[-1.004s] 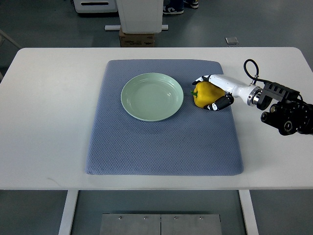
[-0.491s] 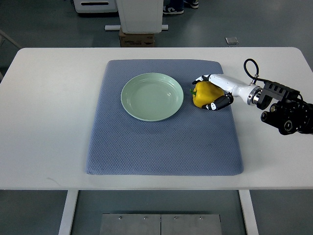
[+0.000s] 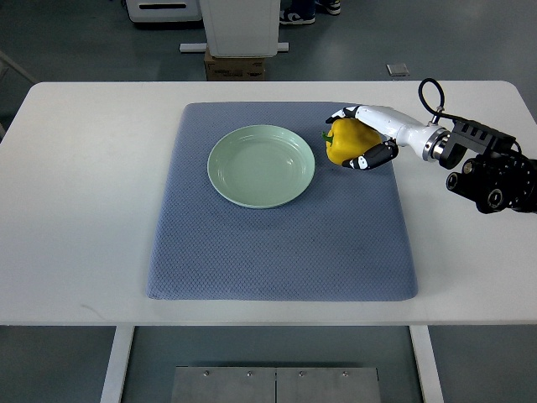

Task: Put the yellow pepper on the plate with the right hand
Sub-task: 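Carry the pepper with the right hand onto the green plate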

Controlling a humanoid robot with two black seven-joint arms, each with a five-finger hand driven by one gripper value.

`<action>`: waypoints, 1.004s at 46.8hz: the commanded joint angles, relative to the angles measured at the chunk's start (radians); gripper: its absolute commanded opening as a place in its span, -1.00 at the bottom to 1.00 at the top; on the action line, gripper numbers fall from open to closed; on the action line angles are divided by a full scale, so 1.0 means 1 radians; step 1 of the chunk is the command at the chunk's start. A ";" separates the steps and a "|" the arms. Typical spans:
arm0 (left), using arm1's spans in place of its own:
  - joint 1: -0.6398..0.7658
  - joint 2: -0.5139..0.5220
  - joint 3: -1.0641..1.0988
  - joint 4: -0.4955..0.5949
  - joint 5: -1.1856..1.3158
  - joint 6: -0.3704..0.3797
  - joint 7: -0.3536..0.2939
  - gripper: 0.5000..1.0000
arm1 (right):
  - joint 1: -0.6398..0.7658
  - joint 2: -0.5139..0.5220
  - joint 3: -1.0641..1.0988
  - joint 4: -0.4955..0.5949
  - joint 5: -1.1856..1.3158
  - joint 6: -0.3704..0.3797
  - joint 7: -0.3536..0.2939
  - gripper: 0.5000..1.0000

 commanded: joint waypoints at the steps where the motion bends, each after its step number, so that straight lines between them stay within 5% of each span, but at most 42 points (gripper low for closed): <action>1: 0.000 0.000 0.000 0.000 0.000 0.000 0.000 1.00 | 0.013 0.010 0.000 0.001 0.001 0.000 0.000 -1.00; 22: 0.000 0.000 0.000 0.000 0.000 0.000 0.000 1.00 | 0.068 0.199 0.002 -0.010 0.100 0.000 -0.006 -1.00; 47: 0.000 0.000 0.000 0.000 0.000 0.000 0.000 1.00 | 0.030 0.199 0.000 -0.019 0.132 0.000 -0.019 -1.00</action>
